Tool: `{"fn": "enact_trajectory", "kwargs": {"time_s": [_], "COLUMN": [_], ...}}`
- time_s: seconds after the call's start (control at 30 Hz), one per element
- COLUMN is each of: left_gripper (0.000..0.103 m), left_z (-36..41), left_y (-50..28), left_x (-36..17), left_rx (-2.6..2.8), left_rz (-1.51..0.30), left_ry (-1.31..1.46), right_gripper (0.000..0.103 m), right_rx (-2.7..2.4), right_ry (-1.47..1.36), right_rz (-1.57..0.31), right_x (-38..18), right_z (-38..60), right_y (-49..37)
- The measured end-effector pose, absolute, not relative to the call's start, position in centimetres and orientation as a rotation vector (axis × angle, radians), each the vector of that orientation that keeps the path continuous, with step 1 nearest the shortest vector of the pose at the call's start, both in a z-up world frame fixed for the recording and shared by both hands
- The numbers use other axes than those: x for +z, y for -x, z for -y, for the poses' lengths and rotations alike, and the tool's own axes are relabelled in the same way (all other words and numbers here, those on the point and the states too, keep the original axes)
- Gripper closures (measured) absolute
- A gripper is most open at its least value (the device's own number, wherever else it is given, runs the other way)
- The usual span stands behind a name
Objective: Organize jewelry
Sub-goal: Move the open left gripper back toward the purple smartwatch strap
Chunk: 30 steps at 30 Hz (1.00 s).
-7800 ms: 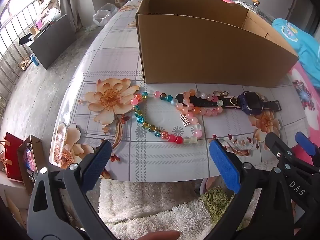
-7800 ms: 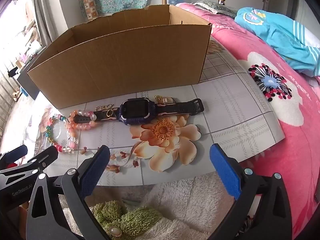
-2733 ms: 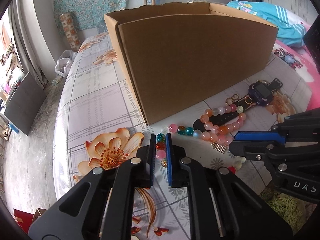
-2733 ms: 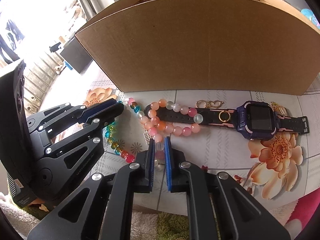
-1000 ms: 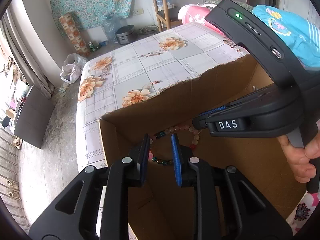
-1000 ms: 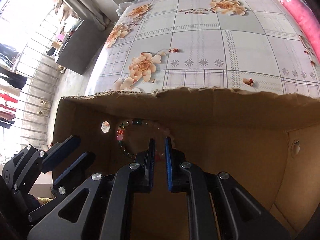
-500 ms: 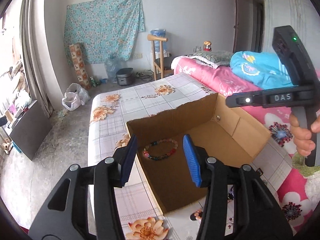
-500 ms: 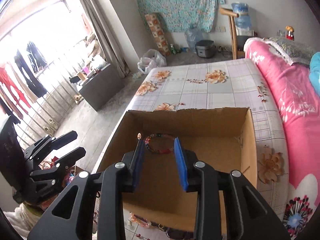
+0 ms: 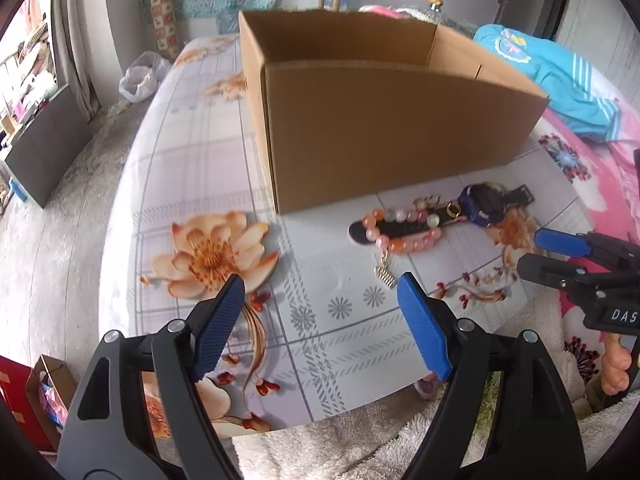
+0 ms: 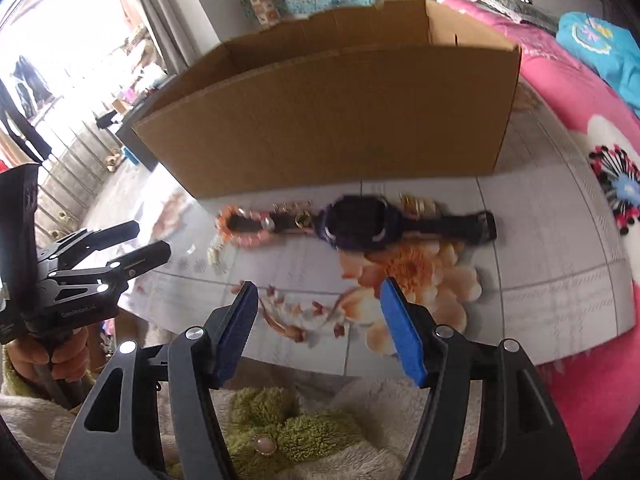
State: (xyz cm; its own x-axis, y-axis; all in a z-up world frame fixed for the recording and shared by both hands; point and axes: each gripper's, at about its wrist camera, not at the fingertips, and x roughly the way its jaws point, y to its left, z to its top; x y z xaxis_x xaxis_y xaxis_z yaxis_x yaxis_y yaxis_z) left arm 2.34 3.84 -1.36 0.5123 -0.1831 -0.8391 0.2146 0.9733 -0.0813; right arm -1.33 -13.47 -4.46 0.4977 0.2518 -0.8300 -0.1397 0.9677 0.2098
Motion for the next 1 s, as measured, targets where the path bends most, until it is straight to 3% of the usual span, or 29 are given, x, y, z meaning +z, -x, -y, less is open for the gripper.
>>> {"fn": "enact_trajectory", "kwargs": {"time_s": [0.13,0.27,0.37,0.8,1.0], "left_gripper": [0.024,0.010,0.008,0.007,0.007], "left_z": [-3.6,-3.2,-3.5,-3.5,-3.6], "left_y": [-2.6,-2.7,-2.7,-2.8,-2.7], "left_x": [-3.5,-3.9,-4.1,-3.6,-3.6], "left_rx": [-0.193,-0.161,-0.152,-0.166,-0.203], "left_rz": [-1.050,-1.039,-1.036,-1.018,-0.998], "left_ry": [-0.070,-0.111,-0.086,-0.096,-0.108], "right_gripper": [0.039,0.022,0.007,0.006,0.009], "right_rx": [0.161,0.130,0.112,0.165,0.232], "right_ry": [-0.038,0.019,0.070,0.081,-0.119], "right_rz": [-1.034,-1.025,-1.056,-1.109,-1.056], "right_x": [-6.1,-6.4,-6.7,-6.5,-4.1], "right_z": [12.1,11.1,10.2,11.1,13.3], "right_y": [1.6,1.4,1.3,0.3,-0.1]}}
